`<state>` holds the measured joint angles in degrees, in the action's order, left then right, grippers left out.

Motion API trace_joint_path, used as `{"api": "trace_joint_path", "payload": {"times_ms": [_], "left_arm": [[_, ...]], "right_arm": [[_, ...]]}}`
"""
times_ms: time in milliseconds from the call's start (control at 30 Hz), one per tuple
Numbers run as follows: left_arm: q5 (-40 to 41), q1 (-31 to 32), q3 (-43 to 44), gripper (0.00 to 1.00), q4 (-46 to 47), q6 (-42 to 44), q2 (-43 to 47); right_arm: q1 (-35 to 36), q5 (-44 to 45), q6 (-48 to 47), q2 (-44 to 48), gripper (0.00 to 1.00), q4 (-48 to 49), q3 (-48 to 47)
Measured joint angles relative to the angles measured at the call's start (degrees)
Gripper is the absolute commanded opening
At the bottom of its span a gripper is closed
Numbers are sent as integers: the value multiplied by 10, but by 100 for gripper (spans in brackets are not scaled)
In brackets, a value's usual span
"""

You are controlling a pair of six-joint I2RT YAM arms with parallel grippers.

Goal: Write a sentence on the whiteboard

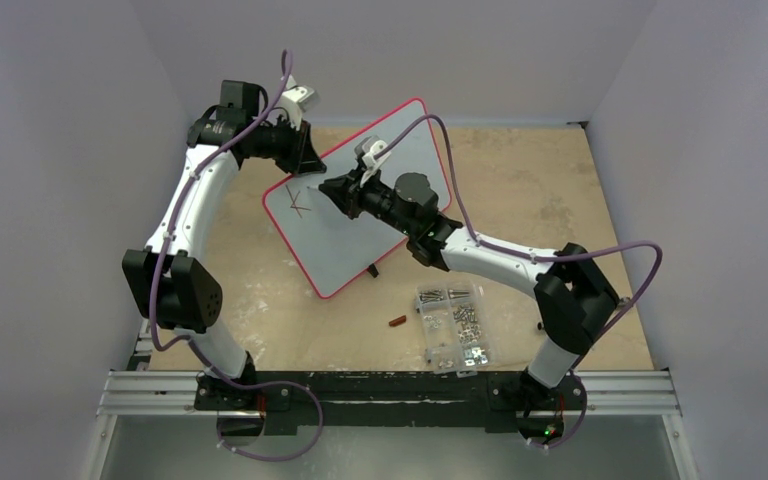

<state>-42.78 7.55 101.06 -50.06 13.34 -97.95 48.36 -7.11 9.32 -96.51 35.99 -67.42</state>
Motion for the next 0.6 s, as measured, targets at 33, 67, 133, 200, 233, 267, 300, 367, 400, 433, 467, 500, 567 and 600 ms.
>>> {"api": "trace_joint_path", "payload": {"times_ms": [33, 67, 133, 200, 233, 267, 300, 367, 400, 433, 467, 500, 567, 600], "left_arm": [[0, 0, 0, 0, 0, 0, 0], [2, 0, 0, 0, -1, 2, 1], [5, 0, 0, 0, -1, 5, 1], [6, 0, 0, 0, -2, 7, 1], [6, 0, 0, 0, -2, 8, 1], [6, 0, 0, 0, -2, 8, 1], [6, 0, 0, 0, -2, 8, 1], [6, 0, 0, 0, -2, 8, 1], [6, 0, 0, 0, -2, 8, 1], [6, 0, 0, 0, -2, 8, 1], [7, 0, 0, 0, -2, 9, 1], [8, 0, 0, 0, -2, 9, 1], [9, 0, 0, 0, -2, 10, 1], [9, 0, 0, 0, -2, 10, 1]], "right_arm": [[0, 0, 1, -4, 0, 1, -2], [0, -1, 3, -6, 0, 1, -3], [0, -1, 3, -9, 0, 1, -4], [0, -1, 3, -9, 0, 1, -4], [0, -1, 3, -9, 0, 1, -4], [0, 0, 3, -9, 0, 1, -4], [0, -1, 3, -9, 0, 1, -4], [0, 0, 3, -9, 0, 1, -4], [0, 0, 3, -9, 0, 1, -2], [0, -1, 3, -9, 0, 1, 2], [0, -1, 3, -8, 0, 2, 7], [0, -1, 3, -5, 0, 2, 15], [0, -1, 3, -1, 0, 1, 31], [1, -1, 3, 2, 0, 1, 40]]}}
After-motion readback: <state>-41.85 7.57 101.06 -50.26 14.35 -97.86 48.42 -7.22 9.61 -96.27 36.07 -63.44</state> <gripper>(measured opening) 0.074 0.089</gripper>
